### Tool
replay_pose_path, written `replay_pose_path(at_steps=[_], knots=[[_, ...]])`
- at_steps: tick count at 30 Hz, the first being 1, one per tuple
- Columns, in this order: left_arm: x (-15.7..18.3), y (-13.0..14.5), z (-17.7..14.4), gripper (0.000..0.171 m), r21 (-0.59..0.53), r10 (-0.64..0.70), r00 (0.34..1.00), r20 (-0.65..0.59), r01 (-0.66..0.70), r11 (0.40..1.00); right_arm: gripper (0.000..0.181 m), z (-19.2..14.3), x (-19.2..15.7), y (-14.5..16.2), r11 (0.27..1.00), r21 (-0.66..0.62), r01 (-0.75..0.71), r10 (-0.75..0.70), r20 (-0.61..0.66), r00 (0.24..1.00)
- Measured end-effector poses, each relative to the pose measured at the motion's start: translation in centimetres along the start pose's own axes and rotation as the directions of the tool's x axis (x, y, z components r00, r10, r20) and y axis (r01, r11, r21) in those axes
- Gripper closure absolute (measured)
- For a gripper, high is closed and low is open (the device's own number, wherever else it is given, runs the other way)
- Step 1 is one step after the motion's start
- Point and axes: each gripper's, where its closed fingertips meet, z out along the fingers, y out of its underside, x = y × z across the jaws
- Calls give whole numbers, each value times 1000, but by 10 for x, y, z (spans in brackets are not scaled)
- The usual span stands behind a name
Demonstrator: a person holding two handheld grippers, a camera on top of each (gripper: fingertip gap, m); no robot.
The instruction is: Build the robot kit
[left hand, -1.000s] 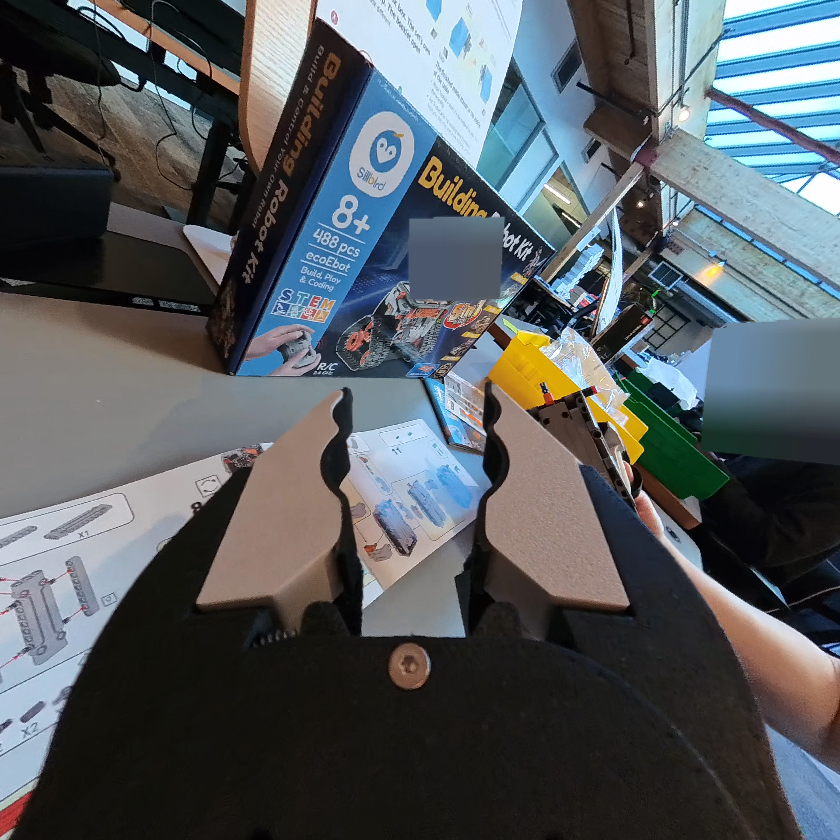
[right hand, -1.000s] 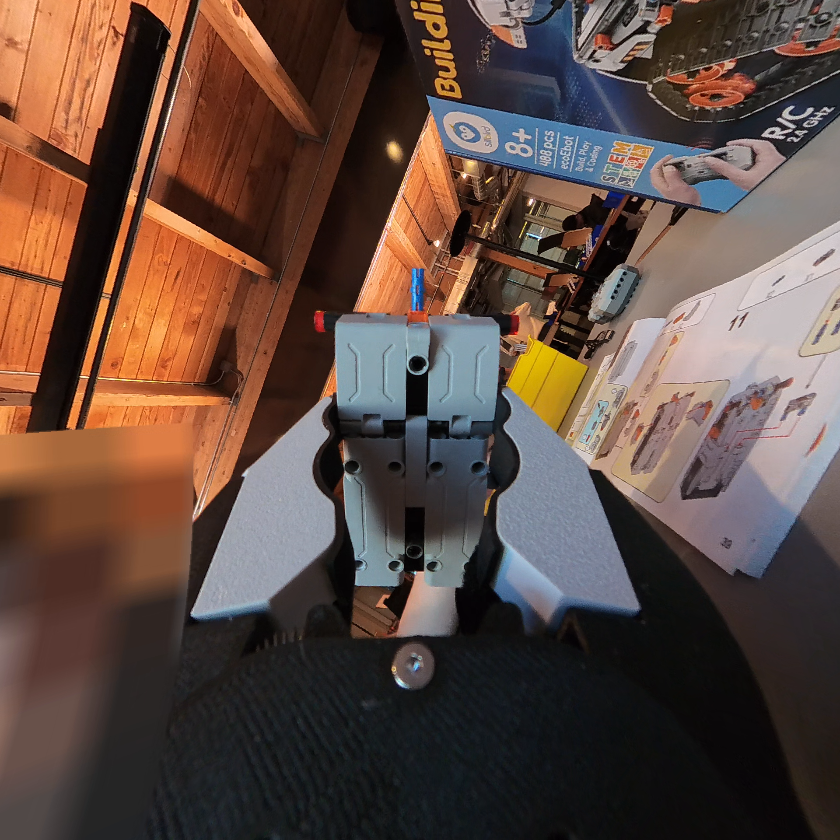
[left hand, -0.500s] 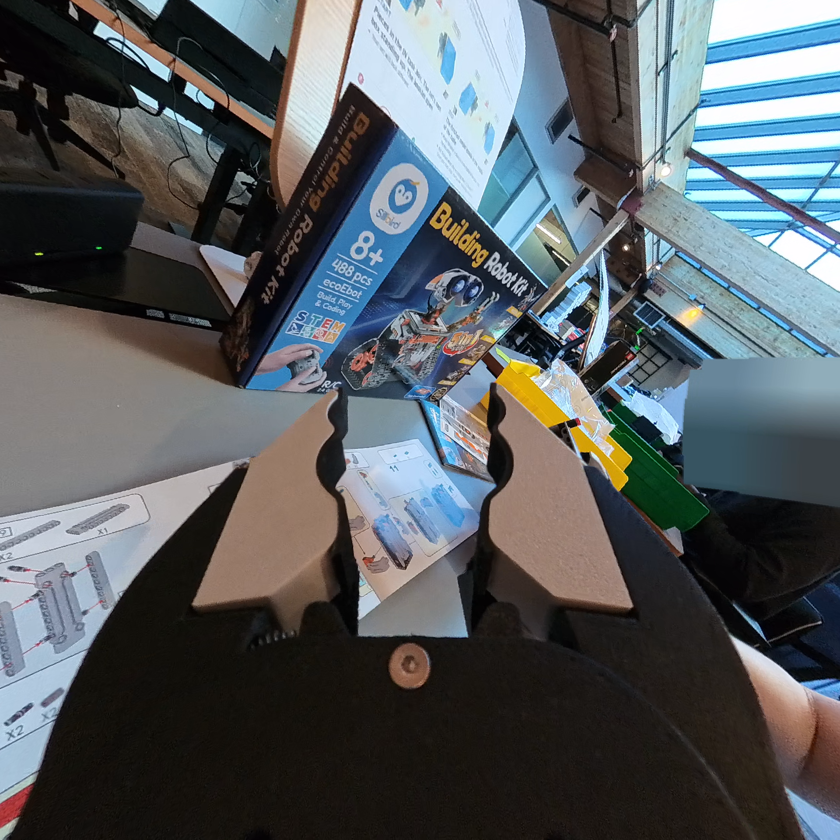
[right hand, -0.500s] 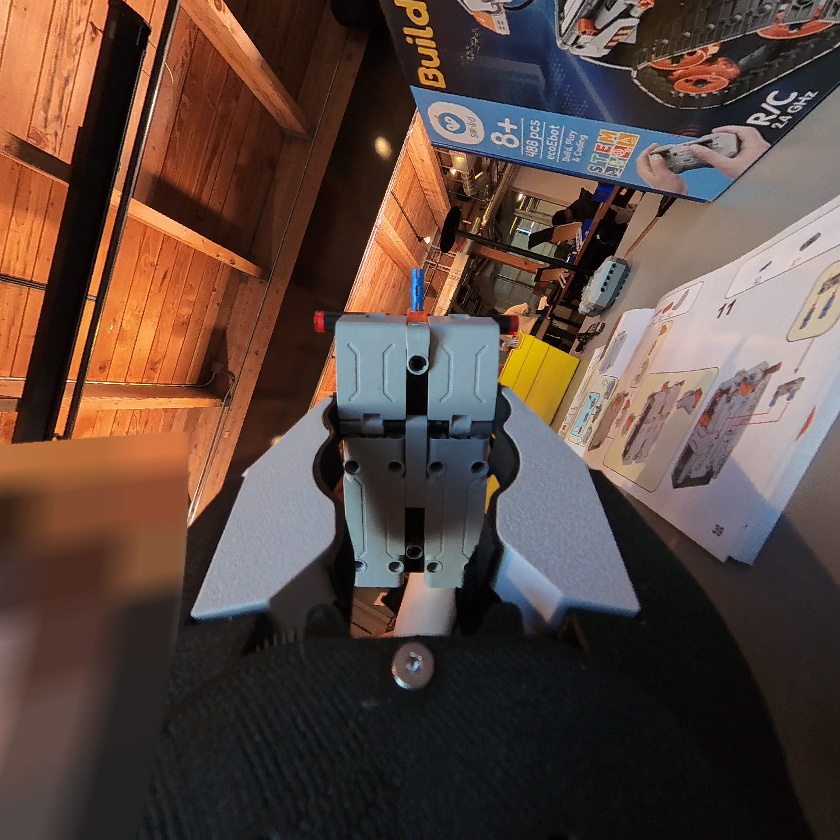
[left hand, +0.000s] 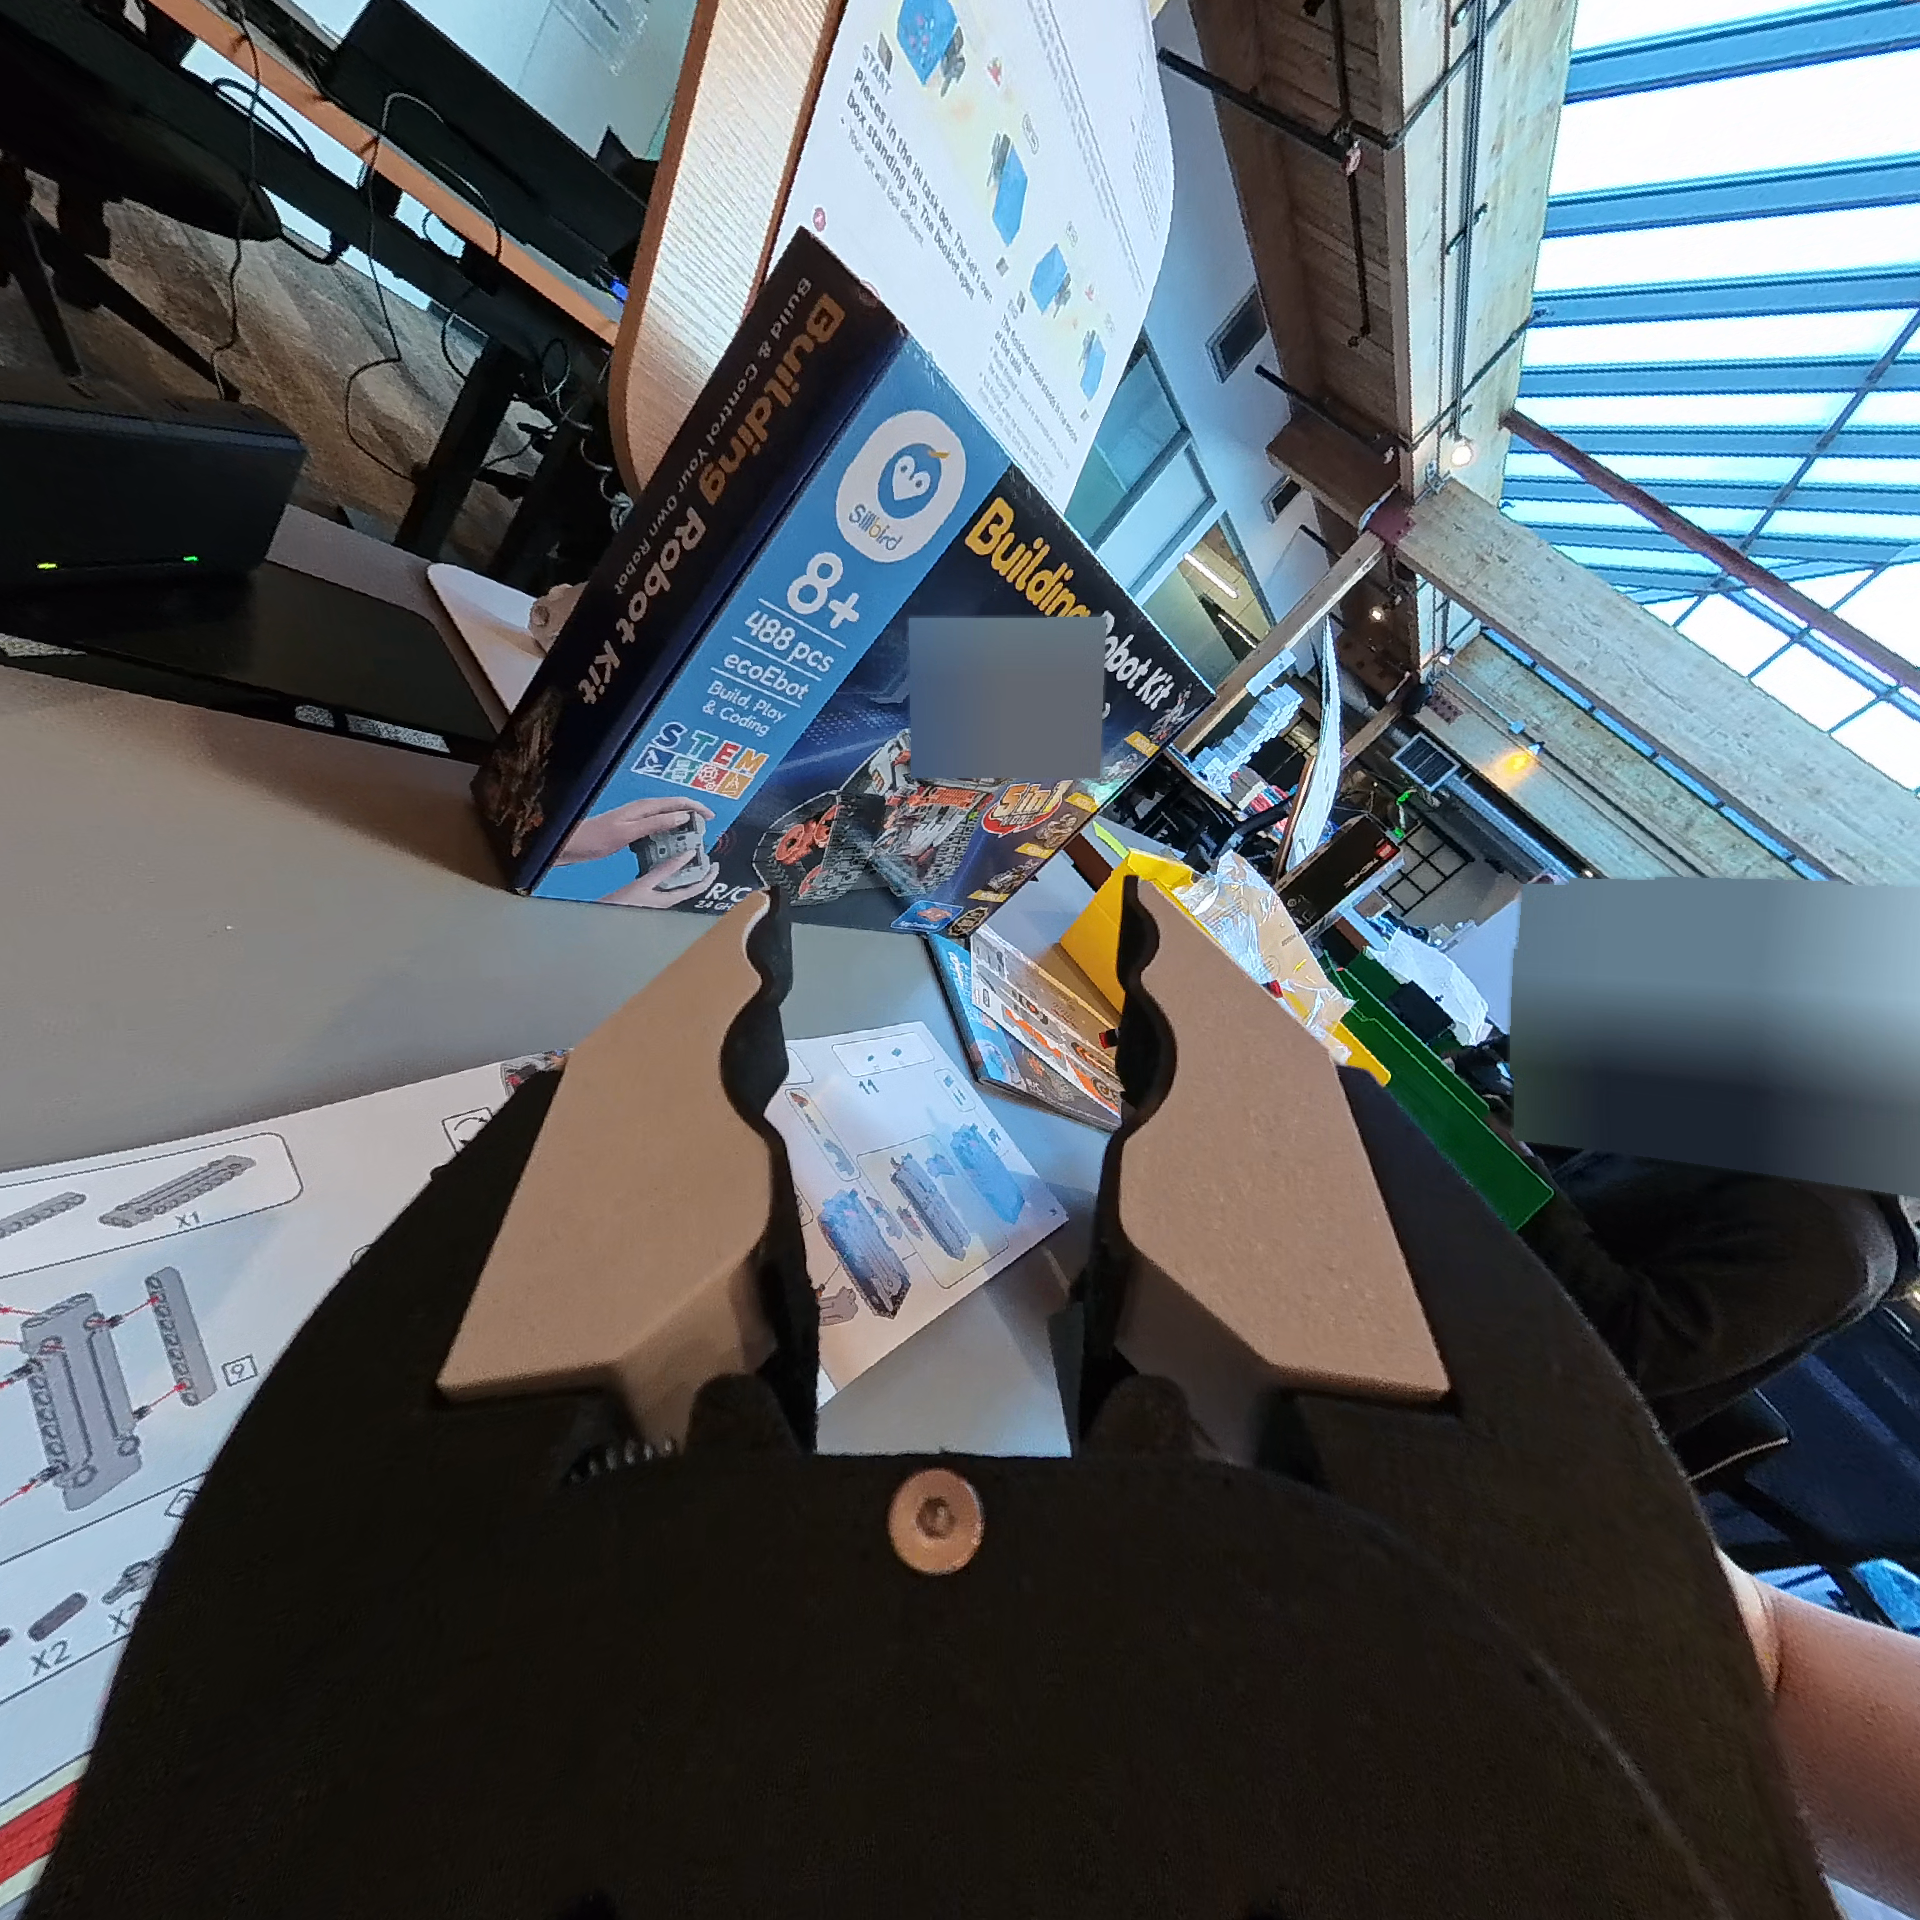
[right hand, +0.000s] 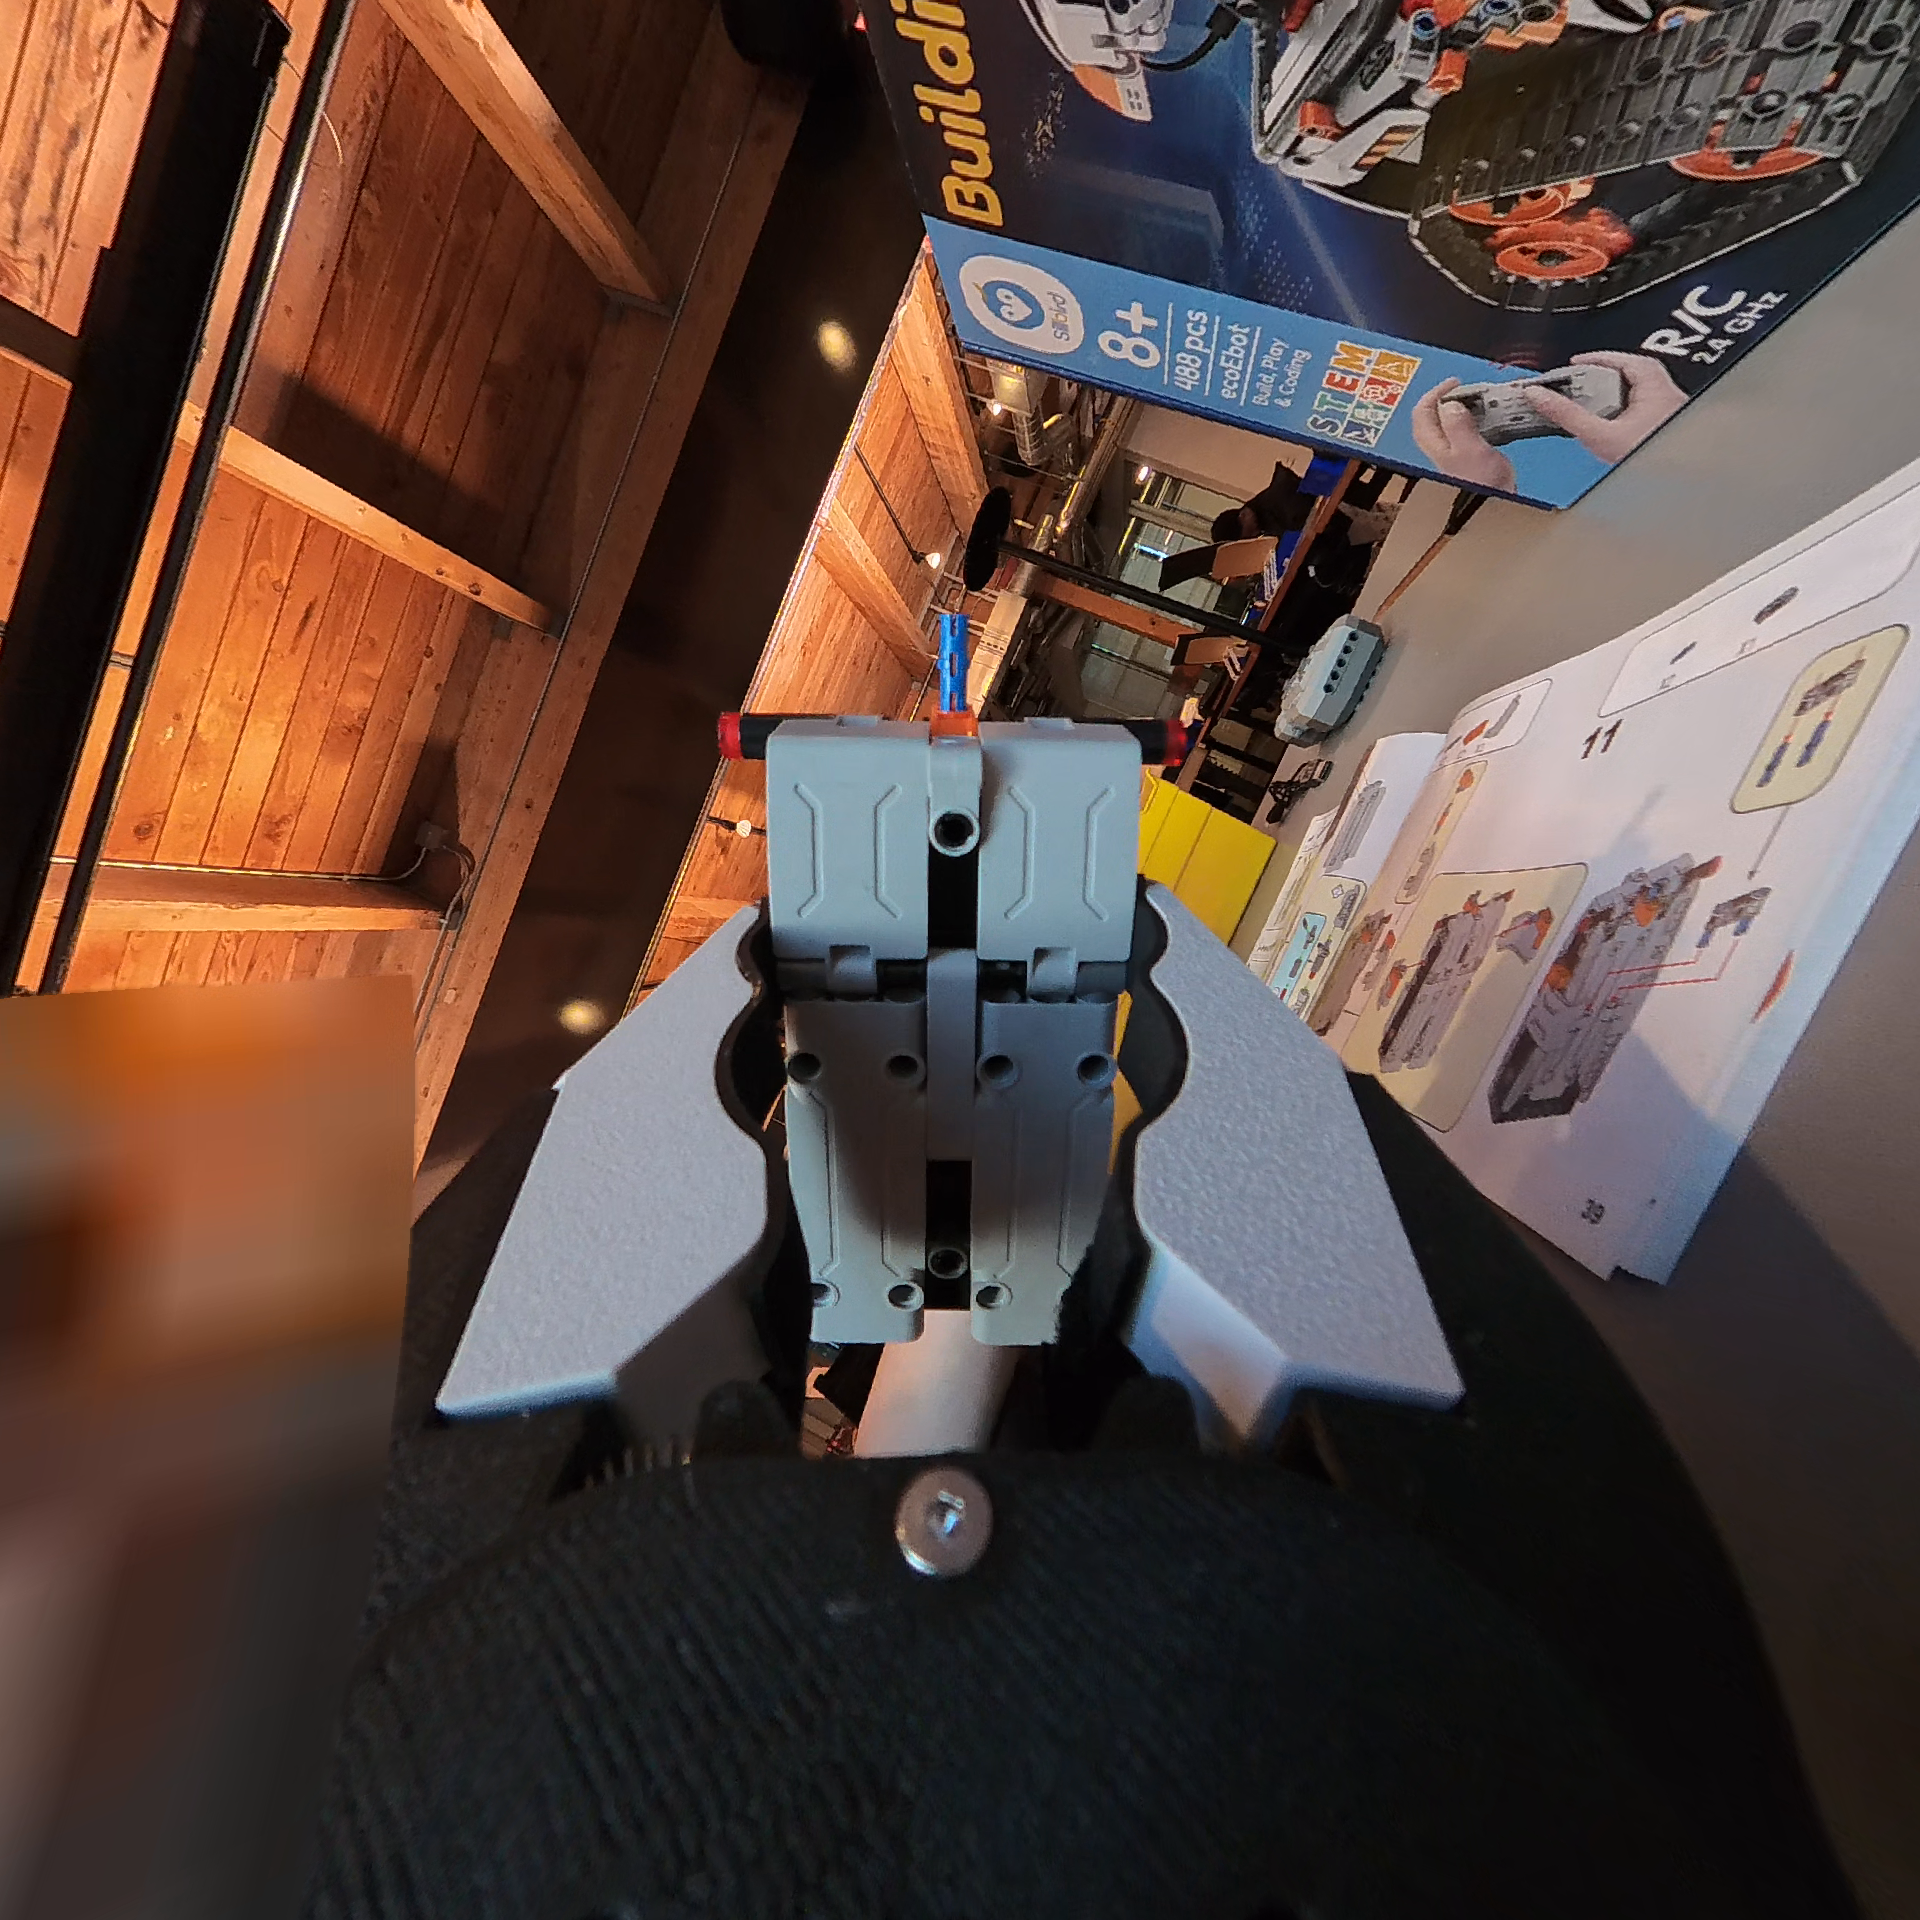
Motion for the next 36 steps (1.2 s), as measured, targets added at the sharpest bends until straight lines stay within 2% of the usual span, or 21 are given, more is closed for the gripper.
replay_pose_path(at_steps=[25,31,33,36], knots=[[1,0,0,110,-2,-3,1000,-3,3,1000,117,2,-3,4,1000,-9,-22,22,23,999],[1,0,0,110,-4,4,1000,0,-4,1000,117,2,-34,-1,981,18,-193,182,263,947],[2,-1,-1,110,1,5,1000,-1,-5,1000,117,0,-50,1,955,-16,-296,279,385,880],[2,-1,-1,110,3,7,1000,5,-7,1000,118,-1,-72,8,888,-102,-448,430,524,735]])
